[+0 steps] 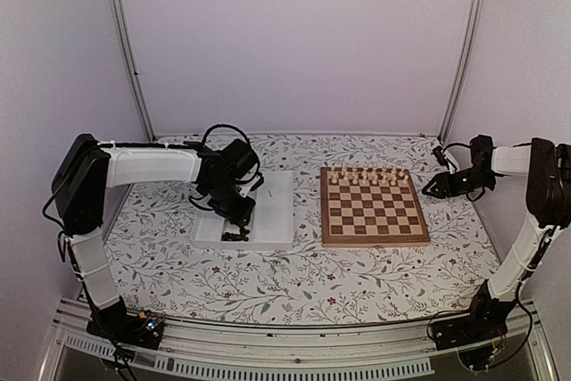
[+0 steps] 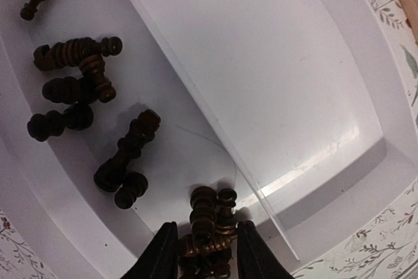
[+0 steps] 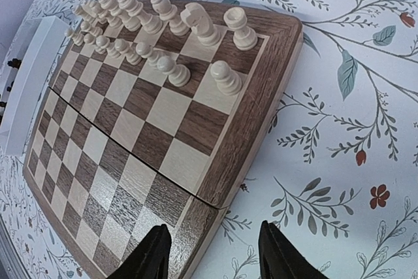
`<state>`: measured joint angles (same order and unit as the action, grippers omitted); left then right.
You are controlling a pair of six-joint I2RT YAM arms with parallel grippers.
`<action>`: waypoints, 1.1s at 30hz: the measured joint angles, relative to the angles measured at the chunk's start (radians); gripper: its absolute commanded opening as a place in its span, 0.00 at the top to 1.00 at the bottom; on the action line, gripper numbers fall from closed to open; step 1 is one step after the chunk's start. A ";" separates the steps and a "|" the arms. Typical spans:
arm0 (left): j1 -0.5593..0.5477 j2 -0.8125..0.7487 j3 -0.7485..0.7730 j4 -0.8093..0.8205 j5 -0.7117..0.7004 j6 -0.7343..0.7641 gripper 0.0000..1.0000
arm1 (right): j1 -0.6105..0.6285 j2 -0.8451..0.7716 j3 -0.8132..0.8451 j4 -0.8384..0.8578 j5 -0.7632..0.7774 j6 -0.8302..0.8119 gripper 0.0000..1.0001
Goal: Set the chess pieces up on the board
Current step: Pick up the chess piece from the storage box.
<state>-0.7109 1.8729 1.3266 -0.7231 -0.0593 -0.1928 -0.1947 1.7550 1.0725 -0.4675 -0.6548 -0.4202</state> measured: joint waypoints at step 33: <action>-0.015 -0.045 0.138 -0.077 -0.046 0.015 0.92 | 0.000 0.001 0.000 -0.018 -0.013 -0.008 0.55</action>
<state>-0.7261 1.8282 1.4643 -0.7998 -0.1055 -0.1776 -0.1947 1.7561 1.0729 -0.4858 -0.6678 -0.4278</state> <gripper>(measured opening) 0.116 0.449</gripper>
